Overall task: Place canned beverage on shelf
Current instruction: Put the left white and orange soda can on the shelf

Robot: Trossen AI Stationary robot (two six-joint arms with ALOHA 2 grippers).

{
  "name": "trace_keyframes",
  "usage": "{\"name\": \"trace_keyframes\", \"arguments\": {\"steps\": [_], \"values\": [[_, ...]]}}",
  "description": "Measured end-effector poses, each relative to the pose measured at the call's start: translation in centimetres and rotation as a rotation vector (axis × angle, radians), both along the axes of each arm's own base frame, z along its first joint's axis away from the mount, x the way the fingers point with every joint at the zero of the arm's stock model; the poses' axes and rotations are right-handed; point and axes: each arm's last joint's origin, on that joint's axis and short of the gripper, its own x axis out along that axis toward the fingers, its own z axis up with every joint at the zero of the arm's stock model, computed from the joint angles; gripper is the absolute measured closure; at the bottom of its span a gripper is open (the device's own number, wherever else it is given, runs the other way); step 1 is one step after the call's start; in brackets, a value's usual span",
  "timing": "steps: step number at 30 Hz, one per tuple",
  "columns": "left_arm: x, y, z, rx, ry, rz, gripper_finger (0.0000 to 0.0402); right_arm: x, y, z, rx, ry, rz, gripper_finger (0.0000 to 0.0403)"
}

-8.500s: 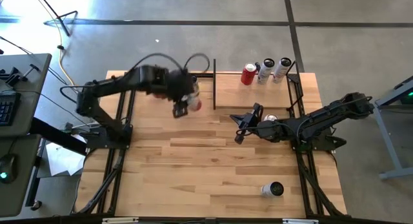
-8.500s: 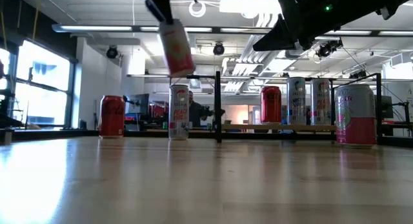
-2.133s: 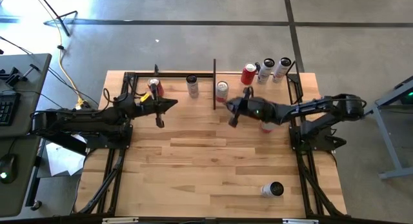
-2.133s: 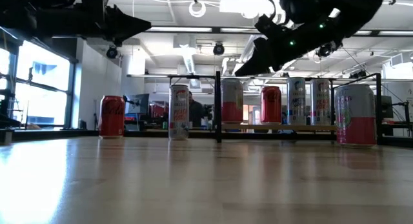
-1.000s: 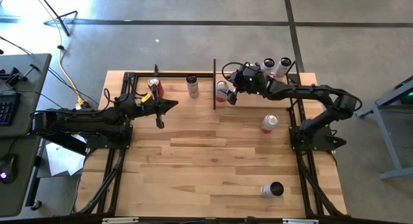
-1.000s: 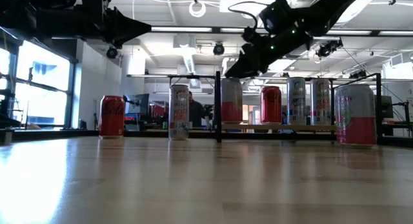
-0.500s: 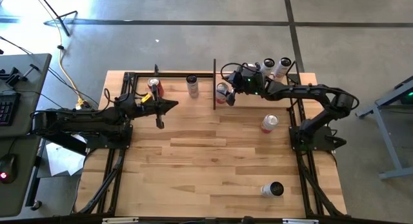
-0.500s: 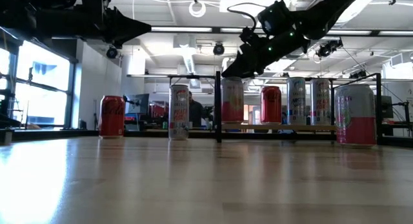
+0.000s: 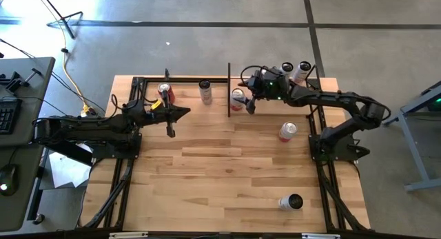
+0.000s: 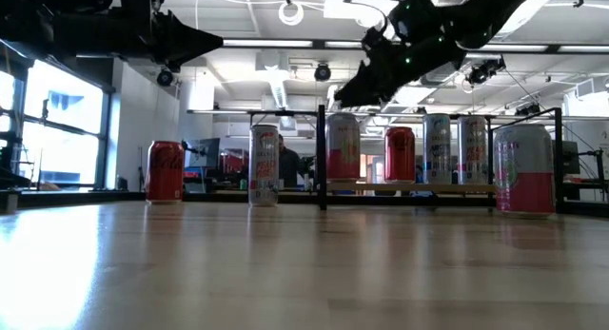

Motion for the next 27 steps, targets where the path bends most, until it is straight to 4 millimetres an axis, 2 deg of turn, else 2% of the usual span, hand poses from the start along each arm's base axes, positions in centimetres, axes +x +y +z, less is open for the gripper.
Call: {"name": "trace_keyframes", "arguments": {"steps": [9,19,27], "values": [[0.1,-0.2,0.0,0.003,0.000,-0.011,0.0401,0.9,-0.5,-1.8,0.014,0.039,0.003,0.0093],[0.1,-0.2,0.0,0.003,0.000,-0.011,0.0401,1.0,-0.7,-1.9,-0.001,0.037,-0.024,0.0093],[0.1,-0.2,0.0,0.003,0.000,-0.011,0.0401,1.3,0.2,-1.5,-0.030,0.031,0.011,0.0093]]}}
